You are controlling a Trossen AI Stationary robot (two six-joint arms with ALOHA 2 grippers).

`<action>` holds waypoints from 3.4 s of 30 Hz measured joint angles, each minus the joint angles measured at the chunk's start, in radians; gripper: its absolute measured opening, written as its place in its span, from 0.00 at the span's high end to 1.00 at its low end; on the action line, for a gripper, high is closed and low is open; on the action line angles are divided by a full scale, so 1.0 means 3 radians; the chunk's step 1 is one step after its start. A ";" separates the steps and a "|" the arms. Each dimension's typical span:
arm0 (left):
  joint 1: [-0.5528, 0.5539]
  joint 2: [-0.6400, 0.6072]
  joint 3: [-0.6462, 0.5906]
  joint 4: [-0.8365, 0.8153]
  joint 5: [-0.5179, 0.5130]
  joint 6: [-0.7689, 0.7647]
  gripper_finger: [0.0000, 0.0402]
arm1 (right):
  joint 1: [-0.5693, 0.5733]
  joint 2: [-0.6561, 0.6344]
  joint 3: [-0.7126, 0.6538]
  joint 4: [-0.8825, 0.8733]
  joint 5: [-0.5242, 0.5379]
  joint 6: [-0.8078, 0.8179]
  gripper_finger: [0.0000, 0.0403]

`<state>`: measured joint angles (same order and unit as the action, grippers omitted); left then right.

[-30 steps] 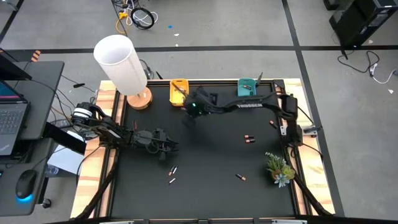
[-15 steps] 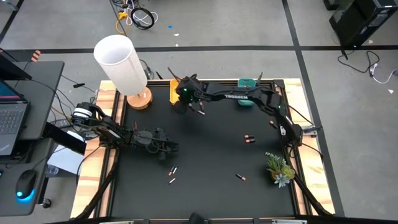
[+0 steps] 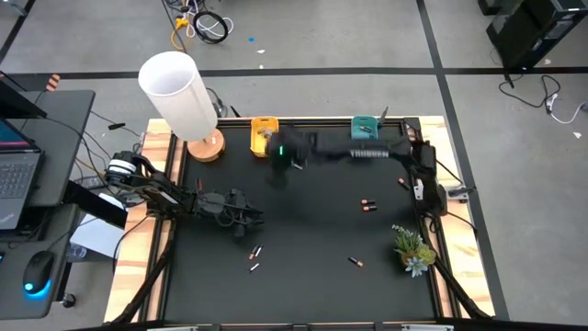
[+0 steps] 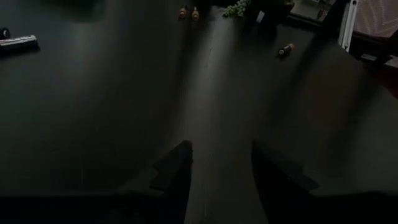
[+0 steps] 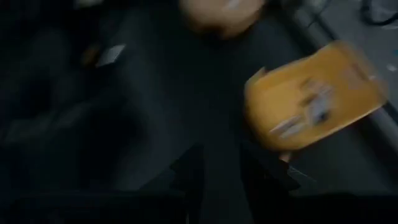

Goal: Sort batteries
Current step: Put the black battery into the blue bin

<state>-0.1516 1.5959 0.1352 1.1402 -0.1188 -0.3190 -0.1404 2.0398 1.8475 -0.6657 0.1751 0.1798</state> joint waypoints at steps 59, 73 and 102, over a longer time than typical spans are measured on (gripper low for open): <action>0.0491 -0.0632 0.2481 -0.4791 0.0159 0.1147 0.67 | 0.2759 -0.1002 -0.3920 0.2810 0.2413 0.2017 0.73; 0.0396 -0.0857 0.2475 -0.4774 -0.0311 0.1271 0.67 | 0.3244 -0.1883 -0.3917 0.1958 0.1969 0.2638 0.65; 0.0001 -0.1961 0.1276 -0.3692 -0.0725 0.1404 0.67 | 0.3104 -0.1876 -0.3299 0.0466 0.1027 0.3224 0.64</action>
<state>-0.1513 1.0077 0.5179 0.0326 -0.3364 0.1023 0.7907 1.4770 0.8579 -0.5260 0.4832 1.1469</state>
